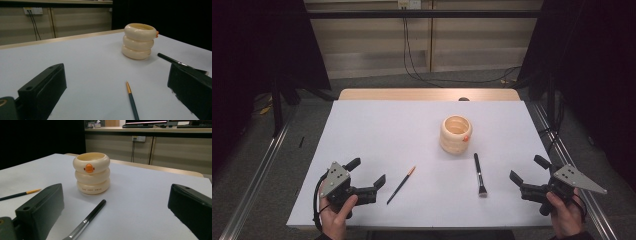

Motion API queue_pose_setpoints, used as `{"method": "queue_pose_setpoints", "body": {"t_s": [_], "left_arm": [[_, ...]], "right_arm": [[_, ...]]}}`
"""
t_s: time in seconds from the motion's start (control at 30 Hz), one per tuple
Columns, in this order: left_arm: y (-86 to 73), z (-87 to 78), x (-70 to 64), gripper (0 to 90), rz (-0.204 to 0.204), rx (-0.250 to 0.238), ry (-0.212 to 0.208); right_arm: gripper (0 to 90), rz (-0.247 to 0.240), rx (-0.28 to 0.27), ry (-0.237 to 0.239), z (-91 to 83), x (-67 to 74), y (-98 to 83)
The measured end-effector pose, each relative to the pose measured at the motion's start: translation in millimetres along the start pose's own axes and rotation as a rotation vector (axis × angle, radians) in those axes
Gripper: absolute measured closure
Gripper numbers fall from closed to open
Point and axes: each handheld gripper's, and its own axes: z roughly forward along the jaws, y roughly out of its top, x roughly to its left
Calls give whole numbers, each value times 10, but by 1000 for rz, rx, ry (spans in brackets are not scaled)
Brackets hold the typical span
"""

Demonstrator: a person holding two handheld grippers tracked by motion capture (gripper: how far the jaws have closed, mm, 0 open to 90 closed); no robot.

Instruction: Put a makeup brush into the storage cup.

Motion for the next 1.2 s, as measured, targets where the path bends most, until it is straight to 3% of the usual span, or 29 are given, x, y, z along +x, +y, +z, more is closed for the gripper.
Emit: {"method": "queue_pose_setpoints", "body": {"t_s": [0.47, 0.57, 0.77, 0.9, 0.93, 1.0, 1.13, 1.2], "left_arm": [[3, 32, 9, 19, -6, 13, -9], [17, 28, -9, 19, -17, 10, 11], [78, 17, -56, 19, 6, 3, 12], [135, 15, -73, 24, -4, 4, 16], [161, 23, -73, 23, 20, 1, 16], [196, 31, -68, 21, 26, 1, 23], [236, 65, -70, 20, 28, 9, 16], [257, 81, -65, 20, 2, 22, 22]], "right_arm": [[4, 6, 13, 24, 13, 19, -6], [4, 3, 17, 29, 10, 23, -5], [12, -3, 14, 25, 6, 31, -3], [12, -10, 15, 32, -2, 41, -2], [12, -12, 12, 27, 2, 38, -3], [11, -4, 12, 28, -3, 35, -3], [9, 7, 13, 24, -7, 33, -2], [10, -3, 23, 26, 0, 29, -8]]}}
